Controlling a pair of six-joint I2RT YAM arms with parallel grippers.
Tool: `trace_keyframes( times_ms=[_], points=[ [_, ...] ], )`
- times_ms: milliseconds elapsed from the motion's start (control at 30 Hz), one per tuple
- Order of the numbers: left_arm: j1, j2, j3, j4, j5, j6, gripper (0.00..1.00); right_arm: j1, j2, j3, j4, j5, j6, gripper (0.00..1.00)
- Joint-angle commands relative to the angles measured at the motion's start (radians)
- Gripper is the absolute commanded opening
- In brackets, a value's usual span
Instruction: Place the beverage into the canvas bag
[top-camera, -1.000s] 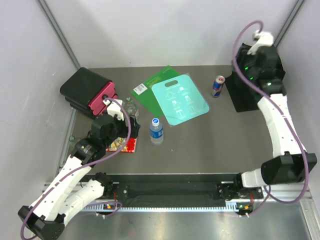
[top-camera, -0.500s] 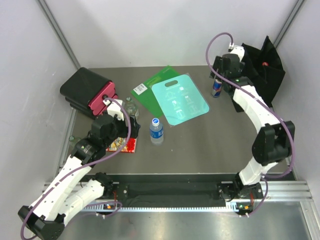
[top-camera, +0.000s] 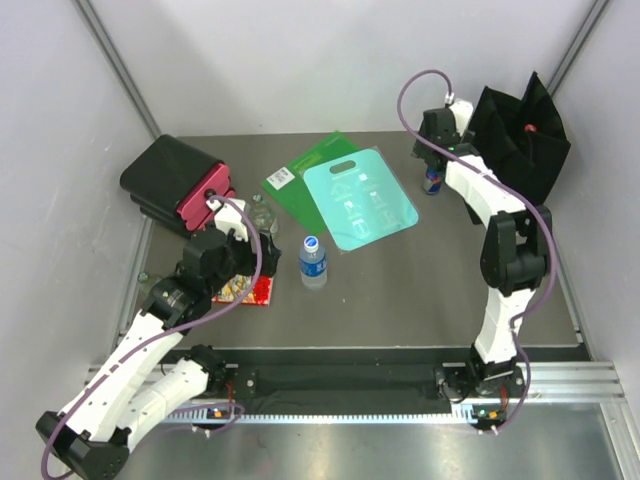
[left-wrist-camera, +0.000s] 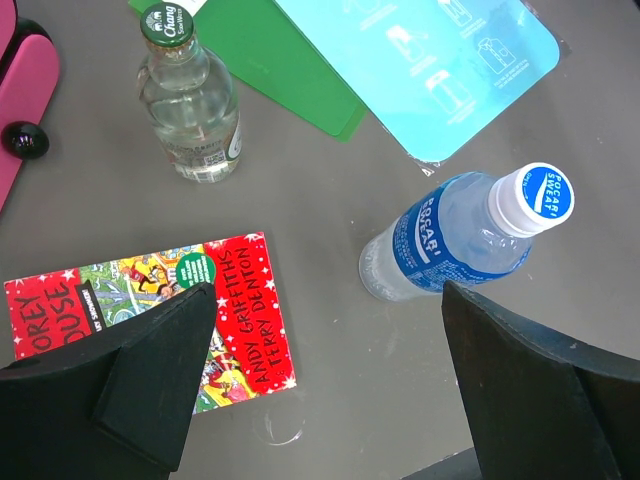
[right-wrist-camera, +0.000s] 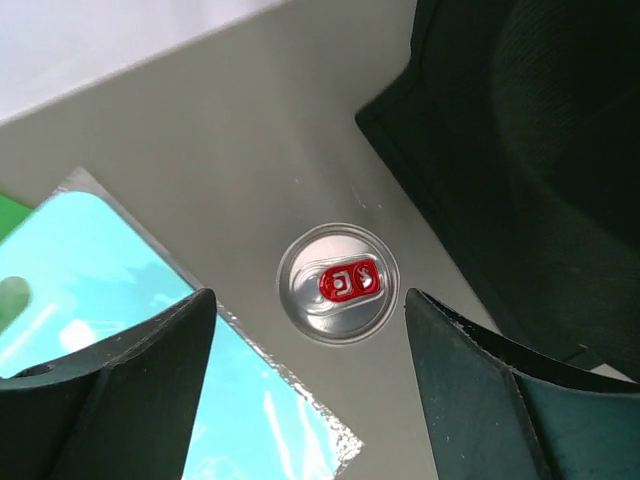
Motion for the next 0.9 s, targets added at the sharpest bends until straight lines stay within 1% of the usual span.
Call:
trace_keyframes(
  times_ms=[0, 100, 233, 300, 400, 433, 500, 533, 600, 633, 700, 733, 767, 800, 867],
  points=[
    [-0.004, -0.010, -0.002, 0.047, 0.008, 0.013, 0.98, 0.002, 0.059, 0.063, -0.009, 0.056, 0.031, 0.76],
    [-0.004, -0.010, -0.002, 0.047, 0.008, 0.011, 0.98, 0.002, 0.088, 0.067, -0.013, 0.096, 0.034, 0.76],
    [-0.006, -0.007, -0.002, 0.047, 0.008, 0.013, 0.98, -0.004, 0.114, 0.063, 0.003, 0.073, 0.026, 0.75],
    [-0.004, -0.009, -0.002, 0.049, 0.002, 0.013, 0.98, -0.006, 0.114, 0.046, 0.039, 0.063, 0.006, 0.72],
    [-0.004, -0.007, -0.002, 0.047, -0.003, 0.013, 0.98, -0.007, 0.096, 0.015, 0.089, 0.053, -0.032, 0.65],
    [-0.004, -0.009, -0.002, 0.047, -0.003, 0.014, 0.98, -0.007, 0.091, 0.001, 0.100, 0.052, -0.047, 0.59],
    [-0.006, -0.006, 0.000, 0.047, -0.003, 0.014, 0.98, -0.007, 0.075, -0.011, 0.137, 0.041, -0.069, 0.52],
    [-0.006, -0.006, -0.002, 0.047, -0.003, 0.014, 0.98, -0.007, 0.070, -0.019, 0.148, 0.024, -0.092, 0.45],
    [-0.006, -0.004, 0.000, 0.047, -0.003, 0.014, 0.98, -0.007, 0.056, -0.023, 0.161, 0.011, -0.112, 0.35],
    [-0.006, -0.004, -0.002, 0.047, -0.003, 0.014, 0.98, -0.006, 0.052, -0.025, 0.163, 0.001, -0.132, 0.23],
    [-0.006, -0.002, -0.002, 0.047, -0.003, 0.014, 0.98, -0.006, 0.030, -0.028, 0.166, -0.011, -0.153, 0.13],
    [-0.006, -0.001, -0.002, 0.046, -0.004, 0.014, 0.98, -0.004, 0.019, -0.032, 0.165, -0.025, -0.173, 0.05],
    [-0.004, -0.002, 0.000, 0.044, -0.004, 0.016, 0.98, -0.004, 0.007, -0.038, 0.161, -0.035, -0.182, 0.01],
    [-0.004, -0.002, -0.002, 0.046, -0.004, 0.014, 0.98, -0.003, -0.022, -0.045, 0.161, -0.049, -0.196, 0.00],
    [-0.006, -0.004, -0.002, 0.044, -0.007, 0.013, 0.98, 0.003, -0.053, -0.057, 0.145, -0.081, -0.225, 0.00]
  ],
)
